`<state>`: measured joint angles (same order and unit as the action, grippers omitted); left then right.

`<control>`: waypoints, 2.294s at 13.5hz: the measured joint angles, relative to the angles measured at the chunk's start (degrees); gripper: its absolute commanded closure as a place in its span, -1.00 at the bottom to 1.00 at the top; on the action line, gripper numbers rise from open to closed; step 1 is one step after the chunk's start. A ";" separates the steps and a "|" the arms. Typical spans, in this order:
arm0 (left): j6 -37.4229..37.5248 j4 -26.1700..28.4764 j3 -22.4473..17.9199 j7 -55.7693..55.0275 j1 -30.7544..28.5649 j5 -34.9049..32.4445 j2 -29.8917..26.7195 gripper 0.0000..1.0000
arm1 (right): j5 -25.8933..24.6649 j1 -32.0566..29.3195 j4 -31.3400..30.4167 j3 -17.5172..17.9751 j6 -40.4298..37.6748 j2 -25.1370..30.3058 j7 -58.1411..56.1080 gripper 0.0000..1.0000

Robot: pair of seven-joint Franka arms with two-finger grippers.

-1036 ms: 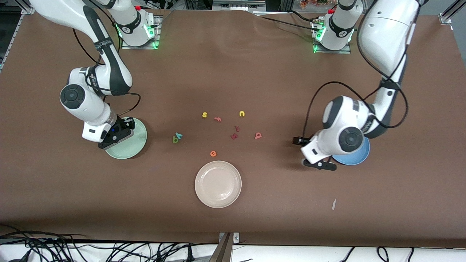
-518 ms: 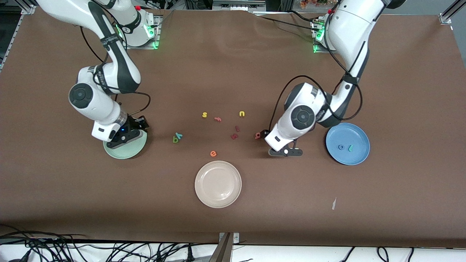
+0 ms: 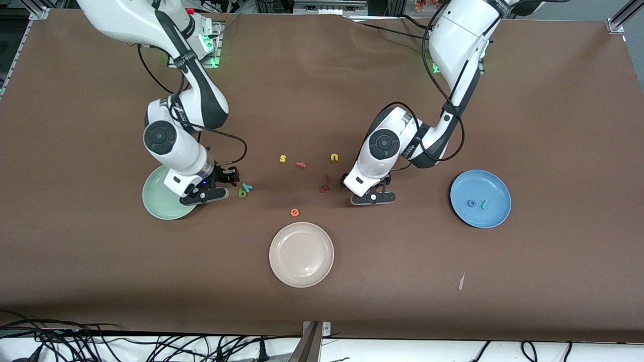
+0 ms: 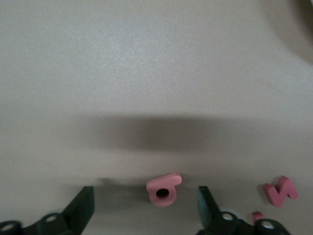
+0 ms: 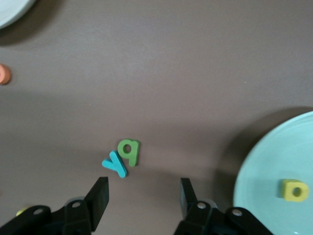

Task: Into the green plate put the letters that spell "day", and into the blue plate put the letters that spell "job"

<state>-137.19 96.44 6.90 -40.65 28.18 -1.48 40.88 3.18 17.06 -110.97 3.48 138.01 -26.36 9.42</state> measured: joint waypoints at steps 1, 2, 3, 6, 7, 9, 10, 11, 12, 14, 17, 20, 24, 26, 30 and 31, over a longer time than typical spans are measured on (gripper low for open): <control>-0.31 -0.01 -0.08 -0.33 -0.01 -0.01 0.34 -0.71 | 0.00 0.18 0.83 0.00 0.11 -1.10 1.91 -0.34; -0.42 -0.08 -0.15 -0.52 0.00 -0.01 0.56 -0.70 | 0.00 0.45 1.49 0.00 0.39 -2.09 3.81 -0.34; -0.52 -0.34 -0.18 -0.81 -0.01 -0.01 0.80 -0.69 | 0.00 0.75 1.85 0.00 1.14 -2.93 5.49 -0.34; -0.60 -1.32 -0.18 -2.02 0.42 -0.01 1.64 -0.59 | 0.00 2.21 2.71 0.01 4.40 -5.67 8.88 -0.34; -0.60 -1.58 -0.18 -2.28 0.66 -0.01 1.84 -0.56 | 0.00 2.62 3.33 0.01 4.88 -6.64 9.36 -0.34; -0.60 -1.77 -0.18 -2.82 0.95 -0.01 2.13 -0.43 | -0.01 2.85 4.34 0.00 5.15 -7.83 9.75 -0.33; -0.60 -1.84 -0.18 -2.87 1.00 -0.01 2.29 -0.36 | -0.01 2.84 4.59 -0.06 5.15 -7.98 9.76 -0.32; -0.60 -1.86 -0.18 -2.87 1.01 -0.01 2.44 -0.24 | -0.01 2.82 4.64 -0.14 5.15 -7.97 9.76 -0.30; -0.60 -1.86 -0.18 -2.89 1.03 -0.01 2.57 -0.09 | -0.01 2.82 4.64 -0.24 5.14 -7.99 9.76 -0.28; -0.54 -1.91 -0.21 -2.90 1.05 -0.06 2.60 0.25 | -0.01 2.81 4.64 -0.33 5.09 -8.04 9.76 -0.23; -0.38 -2.19 -0.30 -2.91 1.05 -0.09 2.44 0.55 | -0.02 2.81 4.63 -0.37 5.09 -8.28 9.77 -0.23; -0.38 -2.35 -0.30 -2.92 1.18 -0.11 2.55 0.65 | -0.02 2.81 4.55 -0.39 5.08 -8.55 9.77 -0.23; 0.69 -2.67 -0.61 -2.58 1.12 -0.13 2.50 0.69 | -0.03 2.81 3.87 -0.42 5.28 -8.83 9.77 -0.17; 7.32 -5.08 -1.57 1.64 -0.25 -0.25 2.09 0.69 | -0.04 2.81 3.62 -0.43 5.56 -8.97 9.77 -0.16; 20.51 -7.49 -1.90 20.02 -9.53 -0.44 -2.51 0.69 | -0.05 2.81 3.60 -0.48 5.89 -9.04 9.77 -0.16; 22.74 -7.46 -1.96 25.15 -12.11 -0.46 -3.67 0.69 | -0.06 2.81 3.59 -0.48 6.01 -9.07 9.77 -0.09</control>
<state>-114.45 88.98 4.94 -15.50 16.07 -1.94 37.22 3.12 19.87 -107.38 3.00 144.02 -35.43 19.19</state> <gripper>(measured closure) 0.683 0.414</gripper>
